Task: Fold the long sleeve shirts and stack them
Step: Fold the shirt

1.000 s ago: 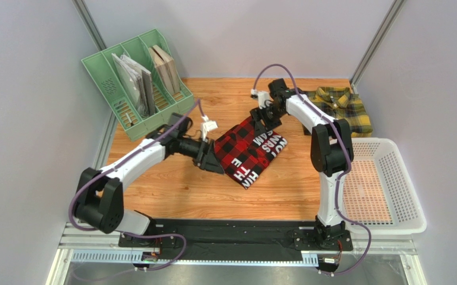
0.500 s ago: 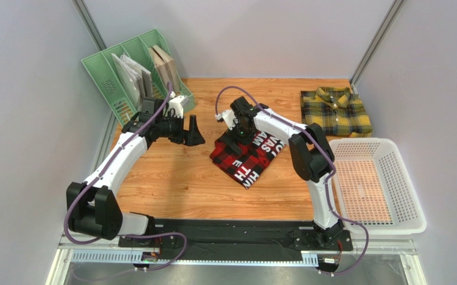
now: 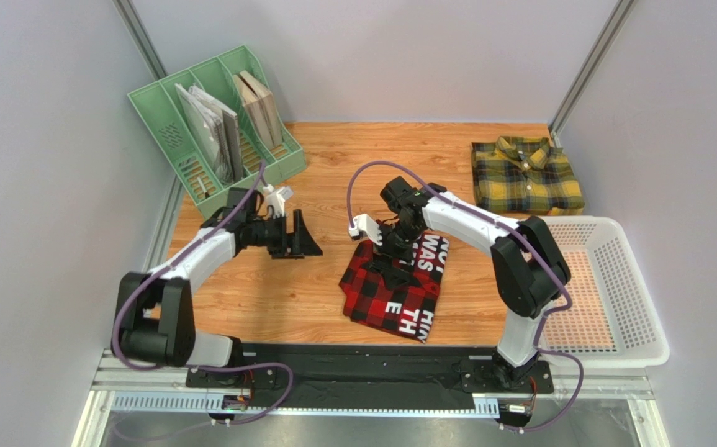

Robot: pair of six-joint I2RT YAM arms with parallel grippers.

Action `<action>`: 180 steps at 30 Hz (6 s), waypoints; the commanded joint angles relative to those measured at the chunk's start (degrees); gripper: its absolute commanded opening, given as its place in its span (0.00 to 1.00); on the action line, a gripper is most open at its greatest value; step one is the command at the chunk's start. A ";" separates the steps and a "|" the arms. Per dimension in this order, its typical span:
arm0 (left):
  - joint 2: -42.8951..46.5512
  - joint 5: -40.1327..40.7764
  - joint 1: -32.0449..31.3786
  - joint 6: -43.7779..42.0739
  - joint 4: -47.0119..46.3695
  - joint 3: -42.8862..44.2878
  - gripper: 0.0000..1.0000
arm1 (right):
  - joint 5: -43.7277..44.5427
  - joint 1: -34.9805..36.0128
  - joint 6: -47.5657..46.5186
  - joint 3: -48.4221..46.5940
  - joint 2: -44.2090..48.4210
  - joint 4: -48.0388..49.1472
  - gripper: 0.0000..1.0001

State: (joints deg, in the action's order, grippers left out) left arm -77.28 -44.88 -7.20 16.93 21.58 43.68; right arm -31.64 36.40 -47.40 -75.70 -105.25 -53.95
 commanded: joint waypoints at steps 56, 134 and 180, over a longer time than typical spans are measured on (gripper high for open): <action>-37.87 -1.29 -18.20 -6.18 7.38 27.58 0.00 | 5.45 -11.96 32.97 4.68 6.80 6.93 0.98; -32.58 29.05 -17.33 -36.72 15.06 33.46 0.41 | -13.34 -2.67 43.94 10.39 -0.49 19.92 0.39; -25.83 -1.69 -10.55 -18.85 16.91 25.69 0.43 | -13.20 -24.09 30.00 5.92 9.98 2.61 0.58</action>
State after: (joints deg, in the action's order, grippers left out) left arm -111.59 -40.84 -15.66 1.26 36.99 75.37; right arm -47.00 16.14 -16.60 -64.55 -97.49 -53.12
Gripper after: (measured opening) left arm 0.397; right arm 0.572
